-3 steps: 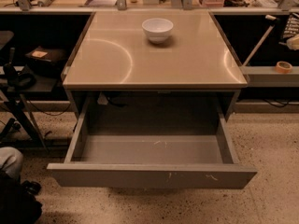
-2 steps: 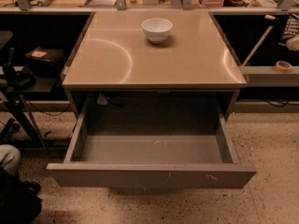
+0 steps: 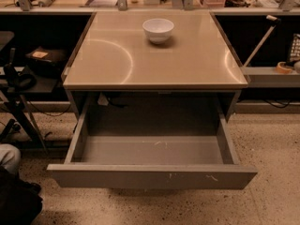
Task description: Place rxbar chocolate into top drawer
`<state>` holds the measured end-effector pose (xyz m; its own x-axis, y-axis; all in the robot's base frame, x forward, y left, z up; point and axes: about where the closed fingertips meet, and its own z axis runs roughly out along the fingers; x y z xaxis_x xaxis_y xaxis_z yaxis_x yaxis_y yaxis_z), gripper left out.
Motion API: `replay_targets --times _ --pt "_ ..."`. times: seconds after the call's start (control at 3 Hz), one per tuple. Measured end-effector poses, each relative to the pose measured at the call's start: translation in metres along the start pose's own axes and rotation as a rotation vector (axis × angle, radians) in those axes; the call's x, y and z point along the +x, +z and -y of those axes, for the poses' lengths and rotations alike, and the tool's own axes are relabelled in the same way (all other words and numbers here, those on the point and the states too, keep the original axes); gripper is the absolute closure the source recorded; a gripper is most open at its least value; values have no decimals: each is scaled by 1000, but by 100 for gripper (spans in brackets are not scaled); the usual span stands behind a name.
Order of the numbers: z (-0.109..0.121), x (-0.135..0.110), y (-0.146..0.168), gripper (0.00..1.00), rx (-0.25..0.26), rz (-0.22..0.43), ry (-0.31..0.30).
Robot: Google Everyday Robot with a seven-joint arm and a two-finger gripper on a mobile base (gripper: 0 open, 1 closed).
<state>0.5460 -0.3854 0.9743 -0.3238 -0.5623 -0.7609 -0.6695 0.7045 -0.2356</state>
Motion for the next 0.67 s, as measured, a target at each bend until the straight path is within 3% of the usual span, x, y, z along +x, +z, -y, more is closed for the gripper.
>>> replay_targets --times 0.33,0.67 --pt "-71 18 -3 100 -115 -40 -19" --pt "-137 46 30 100 -295 -94 -29"
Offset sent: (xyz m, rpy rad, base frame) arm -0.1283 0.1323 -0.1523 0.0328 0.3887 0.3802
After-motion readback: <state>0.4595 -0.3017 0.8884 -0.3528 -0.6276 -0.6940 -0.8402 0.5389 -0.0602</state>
